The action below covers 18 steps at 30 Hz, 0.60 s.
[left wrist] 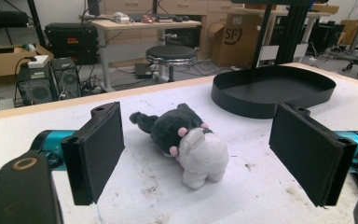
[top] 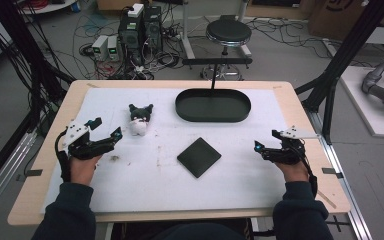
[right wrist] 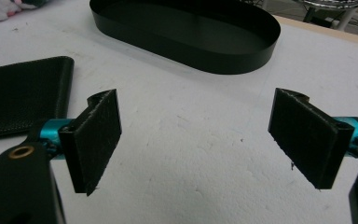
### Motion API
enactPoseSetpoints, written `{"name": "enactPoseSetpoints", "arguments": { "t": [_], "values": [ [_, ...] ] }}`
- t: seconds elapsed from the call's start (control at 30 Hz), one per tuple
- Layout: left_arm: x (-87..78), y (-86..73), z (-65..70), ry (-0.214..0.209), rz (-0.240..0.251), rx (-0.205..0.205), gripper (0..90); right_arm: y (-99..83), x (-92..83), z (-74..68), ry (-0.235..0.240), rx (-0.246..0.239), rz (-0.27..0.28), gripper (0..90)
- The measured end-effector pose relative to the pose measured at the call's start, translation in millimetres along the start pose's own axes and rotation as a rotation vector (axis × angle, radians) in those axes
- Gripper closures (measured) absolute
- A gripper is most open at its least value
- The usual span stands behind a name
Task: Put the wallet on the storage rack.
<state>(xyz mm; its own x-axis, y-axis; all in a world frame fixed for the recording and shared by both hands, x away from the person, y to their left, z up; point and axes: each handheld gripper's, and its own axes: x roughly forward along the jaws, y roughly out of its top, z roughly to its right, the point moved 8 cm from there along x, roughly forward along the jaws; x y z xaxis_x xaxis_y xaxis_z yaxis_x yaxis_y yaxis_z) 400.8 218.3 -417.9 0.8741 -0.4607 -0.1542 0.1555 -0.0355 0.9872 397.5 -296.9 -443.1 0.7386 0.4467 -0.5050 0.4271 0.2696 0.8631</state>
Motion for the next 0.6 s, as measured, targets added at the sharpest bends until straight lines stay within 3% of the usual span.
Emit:
{"name": "enactPoseSetpoints", "arguments": {
  "t": [0.37, 0.53, 0.6],
  "values": [
    [-0.2, -0.7, 0.4, 0.003, -0.006, -0.002, 17.7, -0.1, 2.5, -6.8, 0.024, -0.018, -0.005, 17.3],
    [2.6, -2.3, 2.4, -0.006, -0.014, 0.008, 18.1, 2.9, 6.0, -18.2, 0.055, -0.040, -0.002, 17.8],
    [2.3, -2.5, 3.2, -0.010, -0.016, 0.013, 18.2, 5.6, 8.6, -26.0, 0.078, -0.057, -0.001, 24.2]
  ]
}}
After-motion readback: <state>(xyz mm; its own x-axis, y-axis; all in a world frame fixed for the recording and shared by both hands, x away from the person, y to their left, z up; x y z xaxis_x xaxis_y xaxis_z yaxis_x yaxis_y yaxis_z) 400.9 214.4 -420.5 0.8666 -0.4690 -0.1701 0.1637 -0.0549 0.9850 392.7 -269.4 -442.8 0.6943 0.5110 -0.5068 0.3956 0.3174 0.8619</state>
